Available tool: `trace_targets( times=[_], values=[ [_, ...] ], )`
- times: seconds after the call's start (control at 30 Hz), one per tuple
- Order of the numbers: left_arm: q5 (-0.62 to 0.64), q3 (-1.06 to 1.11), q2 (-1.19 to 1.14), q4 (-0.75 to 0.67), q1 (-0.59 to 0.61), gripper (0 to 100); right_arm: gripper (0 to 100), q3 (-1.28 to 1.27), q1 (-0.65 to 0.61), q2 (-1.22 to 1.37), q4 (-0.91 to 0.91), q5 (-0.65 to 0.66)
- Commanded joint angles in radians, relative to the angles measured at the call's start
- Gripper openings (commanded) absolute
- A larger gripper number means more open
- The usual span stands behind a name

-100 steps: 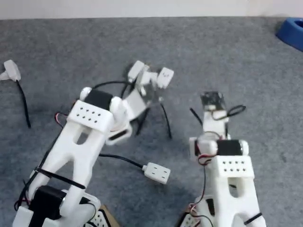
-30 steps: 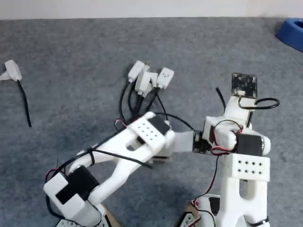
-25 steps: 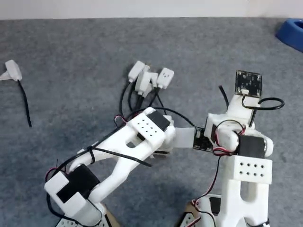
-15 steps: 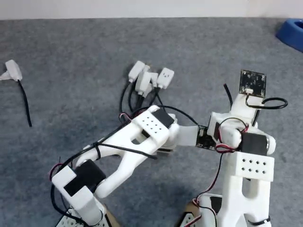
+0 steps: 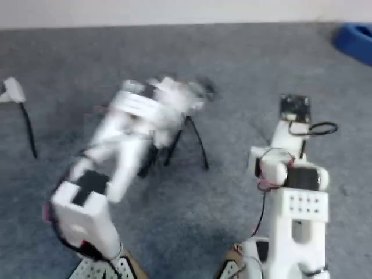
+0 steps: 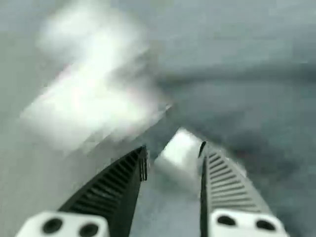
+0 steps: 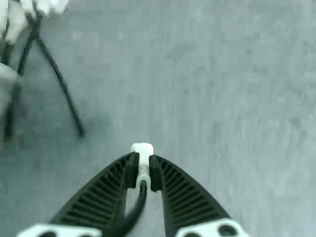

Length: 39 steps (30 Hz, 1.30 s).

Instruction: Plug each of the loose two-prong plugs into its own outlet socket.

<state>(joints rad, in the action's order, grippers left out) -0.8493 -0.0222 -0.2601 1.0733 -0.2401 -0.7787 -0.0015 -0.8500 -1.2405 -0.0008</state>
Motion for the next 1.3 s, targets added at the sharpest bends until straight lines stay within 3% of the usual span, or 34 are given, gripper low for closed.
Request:
trace_targets(
  times=[0.0, 0.27, 0.6, 0.83, 1.03, 1.17, 1.27],
  values=[
    [-0.02, -0.186, -0.005, 0.078, 0.14, 18, 0.6, 0.008, -0.001, -0.015, -0.01, 0.003],
    [-0.014, -0.234, -0.012, 0.164, 0.183, 18, 0.6, 0.008, -0.001, -0.015, -0.008, -0.002],
    [0.362, -0.242, -0.005, 0.261, 0.22, 18, 0.6, 0.064, -0.007, 0.051, 0.048, -0.041],
    [0.379, -0.242, -0.013, 0.258, 0.328, 18, 0.6, 0.145, -0.073, 0.203, 0.085, -0.002],
    [0.493, -0.231, -0.039, 0.232, 0.42, 18, 0.6, 0.229, -0.137, 0.292, 0.077, 0.031],
    [0.644, -0.245, -0.142, 0.224, 0.415, 19, 0.6, 0.228, -0.15, 0.325, 0.084, 0.029],
    [0.832, -0.292, -0.225, 0.215, 0.334, 27, 0.6, 0.226, -0.15, 0.341, 0.084, 0.028]
  ],
)
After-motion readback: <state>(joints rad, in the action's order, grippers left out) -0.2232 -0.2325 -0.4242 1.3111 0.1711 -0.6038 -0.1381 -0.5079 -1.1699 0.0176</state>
